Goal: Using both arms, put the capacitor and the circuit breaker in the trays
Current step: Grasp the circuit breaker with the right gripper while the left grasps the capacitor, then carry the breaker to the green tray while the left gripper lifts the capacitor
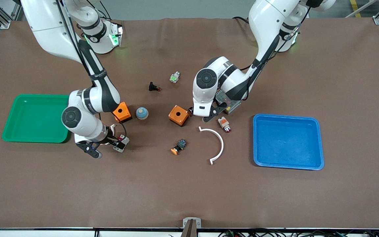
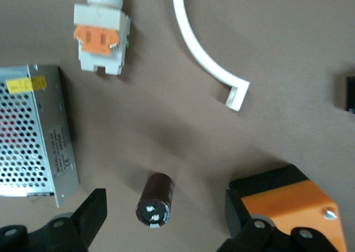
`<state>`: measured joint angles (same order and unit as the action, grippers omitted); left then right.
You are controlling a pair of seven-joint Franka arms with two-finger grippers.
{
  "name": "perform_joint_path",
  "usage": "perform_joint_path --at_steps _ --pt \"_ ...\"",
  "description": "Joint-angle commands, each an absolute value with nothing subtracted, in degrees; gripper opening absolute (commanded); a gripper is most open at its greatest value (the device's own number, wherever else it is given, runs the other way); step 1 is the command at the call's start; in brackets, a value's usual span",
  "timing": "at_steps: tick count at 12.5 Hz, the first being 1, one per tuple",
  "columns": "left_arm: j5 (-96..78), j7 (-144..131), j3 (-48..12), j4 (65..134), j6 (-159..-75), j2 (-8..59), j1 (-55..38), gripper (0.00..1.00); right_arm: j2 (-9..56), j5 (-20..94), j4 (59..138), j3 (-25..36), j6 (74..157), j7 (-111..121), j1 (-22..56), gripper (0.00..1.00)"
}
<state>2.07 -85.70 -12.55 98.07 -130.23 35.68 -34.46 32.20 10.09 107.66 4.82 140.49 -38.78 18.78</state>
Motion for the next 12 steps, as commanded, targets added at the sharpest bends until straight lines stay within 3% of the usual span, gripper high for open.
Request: perform_joint_path --at_steps 1,3,5,6,9,12 --pt "2.99 -89.47 -12.22 98.17 -131.83 37.52 -35.24 0.84 32.96 11.25 106.52 5.27 140.1 -39.55 19.34 0.46" --pt "2.99 -89.56 -12.22 98.17 -131.84 38.58 -36.03 0.8 32.87 11.25 106.52 5.27 140.1 -39.55 19.51 0.19" --pt "2.9 -89.56 -12.3 98.26 -133.41 39.2 -36.04 0.75 32.61 11.25 105.91 5.36 139.31 -39.55 18.9 0.05" --pt "2.81 -89.73 -12.3 98.17 -133.85 39.63 -36.12 0.74 31.74 11.25 106.0 5.54 138.78 -39.03 18.64 0.05" --pt "2.72 -90.0 -12.3 98.96 -134.21 39.73 -36.21 0.7 25.16 9.59 103.72 6.94 123.11 -32.65 13.91 0.04" --pt "2.64 -90.0 -12.3 99.93 -134.21 39.73 -36.91 0.64 19.53 8.62 104.24 7.73 113.24 -16.4 6.88 0.04"
